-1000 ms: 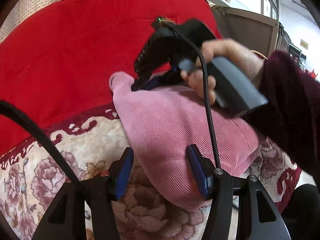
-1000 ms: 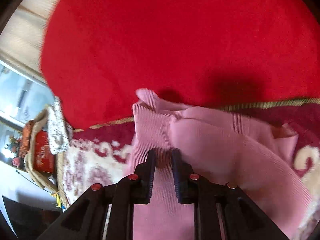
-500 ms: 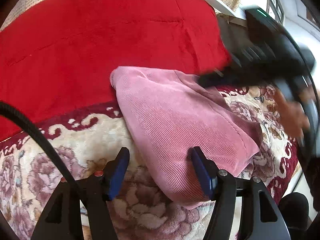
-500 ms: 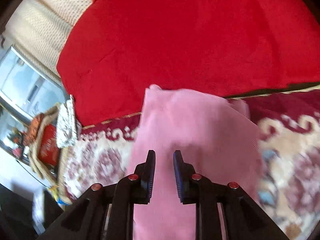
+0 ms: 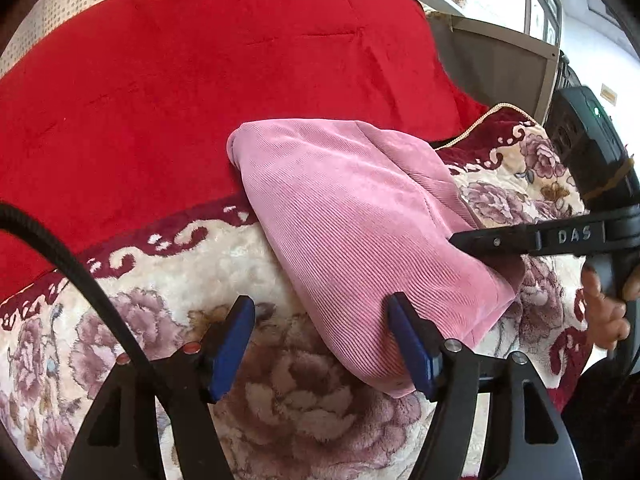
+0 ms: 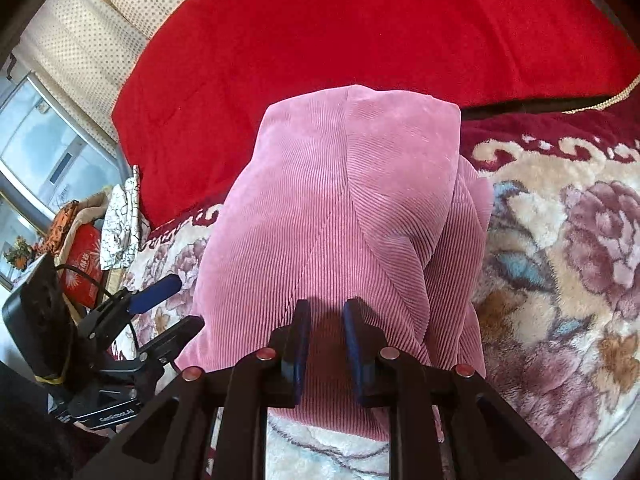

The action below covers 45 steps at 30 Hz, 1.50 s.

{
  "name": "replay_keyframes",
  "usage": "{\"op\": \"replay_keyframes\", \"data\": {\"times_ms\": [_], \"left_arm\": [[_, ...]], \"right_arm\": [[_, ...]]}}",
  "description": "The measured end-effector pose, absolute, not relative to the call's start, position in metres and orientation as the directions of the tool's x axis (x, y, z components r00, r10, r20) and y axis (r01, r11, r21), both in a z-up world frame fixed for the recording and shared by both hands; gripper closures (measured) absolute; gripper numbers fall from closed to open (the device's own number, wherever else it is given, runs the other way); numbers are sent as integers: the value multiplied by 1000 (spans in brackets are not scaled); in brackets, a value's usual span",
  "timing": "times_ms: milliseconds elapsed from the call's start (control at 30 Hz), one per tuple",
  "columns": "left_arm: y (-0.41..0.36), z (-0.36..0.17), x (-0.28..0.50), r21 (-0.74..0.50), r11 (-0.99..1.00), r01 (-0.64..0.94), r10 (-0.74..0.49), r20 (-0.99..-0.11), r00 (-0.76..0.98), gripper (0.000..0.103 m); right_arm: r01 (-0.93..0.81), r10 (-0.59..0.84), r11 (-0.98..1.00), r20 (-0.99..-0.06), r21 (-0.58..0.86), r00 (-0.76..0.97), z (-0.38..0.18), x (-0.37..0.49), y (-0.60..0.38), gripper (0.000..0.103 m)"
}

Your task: Fold large clothes

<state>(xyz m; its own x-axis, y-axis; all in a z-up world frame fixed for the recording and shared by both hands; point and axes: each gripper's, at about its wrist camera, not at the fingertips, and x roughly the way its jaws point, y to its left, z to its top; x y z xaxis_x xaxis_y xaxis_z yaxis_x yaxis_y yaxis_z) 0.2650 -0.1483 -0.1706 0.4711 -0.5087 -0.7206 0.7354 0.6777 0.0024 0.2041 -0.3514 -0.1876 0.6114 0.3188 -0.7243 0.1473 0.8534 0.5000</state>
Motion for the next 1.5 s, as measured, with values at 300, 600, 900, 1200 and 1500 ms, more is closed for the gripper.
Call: {"op": "replay_keyframes", "data": {"times_ms": [300,600,900,1200,1500], "left_arm": [[-152,-168,261,31,684,729,-494,-716,493,32],[-155,-167,261,43,688,724,-488,-712,506,30],[-151,-167,266,23,699,715,-490,-712,502,28],[-127,-142,278,-48,774,631,-518,-620,589,27],[-158,-179,273,164,774,612,-358,-684,636,27]], "right_arm": [[233,204,854,-711,465,673,-158,242,-373,82],[302,214,808,-730,505,649,-209,264,-390,82],[269,200,827,-706,494,680,-184,229,-382,80],[195,229,849,-675,491,701,-169,196,-360,80],[173,217,884,-709,434,671,-189,205,-347,75]]}}
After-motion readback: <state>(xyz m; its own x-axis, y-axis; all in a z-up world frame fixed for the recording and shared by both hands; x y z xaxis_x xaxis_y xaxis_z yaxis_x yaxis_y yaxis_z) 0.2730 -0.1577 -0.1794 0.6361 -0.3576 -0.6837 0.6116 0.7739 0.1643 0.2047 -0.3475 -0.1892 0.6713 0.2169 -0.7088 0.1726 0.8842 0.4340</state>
